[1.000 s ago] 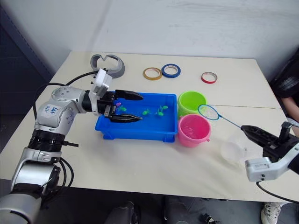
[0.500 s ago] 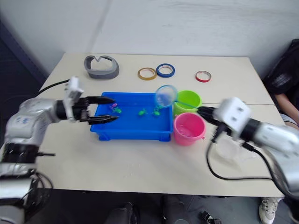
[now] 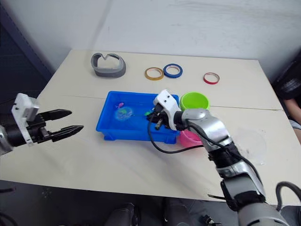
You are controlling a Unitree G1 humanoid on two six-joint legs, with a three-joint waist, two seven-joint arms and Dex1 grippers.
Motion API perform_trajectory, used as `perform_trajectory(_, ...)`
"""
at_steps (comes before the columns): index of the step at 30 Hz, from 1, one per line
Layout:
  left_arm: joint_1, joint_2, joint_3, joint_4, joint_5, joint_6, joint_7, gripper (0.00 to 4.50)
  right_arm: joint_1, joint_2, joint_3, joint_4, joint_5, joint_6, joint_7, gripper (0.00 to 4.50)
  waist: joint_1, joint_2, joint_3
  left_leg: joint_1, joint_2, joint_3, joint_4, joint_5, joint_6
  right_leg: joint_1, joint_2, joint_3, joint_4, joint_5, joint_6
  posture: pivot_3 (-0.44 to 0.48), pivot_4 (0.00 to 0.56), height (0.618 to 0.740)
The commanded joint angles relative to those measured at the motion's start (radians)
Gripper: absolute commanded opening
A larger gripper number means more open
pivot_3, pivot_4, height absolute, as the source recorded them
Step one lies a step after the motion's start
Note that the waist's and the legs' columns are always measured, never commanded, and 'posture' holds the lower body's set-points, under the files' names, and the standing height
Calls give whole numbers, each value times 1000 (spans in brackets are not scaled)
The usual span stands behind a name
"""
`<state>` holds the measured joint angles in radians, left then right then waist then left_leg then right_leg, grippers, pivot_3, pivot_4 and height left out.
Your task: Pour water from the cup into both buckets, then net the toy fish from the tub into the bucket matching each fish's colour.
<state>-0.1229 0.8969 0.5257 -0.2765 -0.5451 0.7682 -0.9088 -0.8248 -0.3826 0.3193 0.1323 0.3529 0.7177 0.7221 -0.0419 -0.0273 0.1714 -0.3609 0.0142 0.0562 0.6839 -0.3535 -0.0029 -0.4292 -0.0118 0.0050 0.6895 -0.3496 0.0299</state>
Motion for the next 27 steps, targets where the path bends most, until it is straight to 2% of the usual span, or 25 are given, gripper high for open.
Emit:
perform_trajectory(1,34,2,72,-63,-36,17,28,4488,-64,50,-7,94,-43,-68,18,0,-4,0,0,0,0,0,0,0,0,0,0,0,0,0,0,0,150,740)
perform_trajectory(9,60,0,91,-83,-63,13,68,4488,-135,127,15,320,-165,-204,56,0,-16,0,0,0,0,-1,0,0,0,0,0,-1,0,0,0,0,150,740)
perform_trajectory(17,36,5,70,-59,-63,-13,79,4488,-109,108,-11,296,-186,-205,110,0,-20,0,0,0,0,-1,0,0,-1,0,0,-1,0,0,0,0,150,740)
perform_trajectory(27,-20,6,5,-22,-58,-49,87,4488,-203,208,-104,483,-197,-211,23,0,-25,0,0,0,0,-1,-1,0,-1,-1,0,-1,0,0,0,0,150,740)
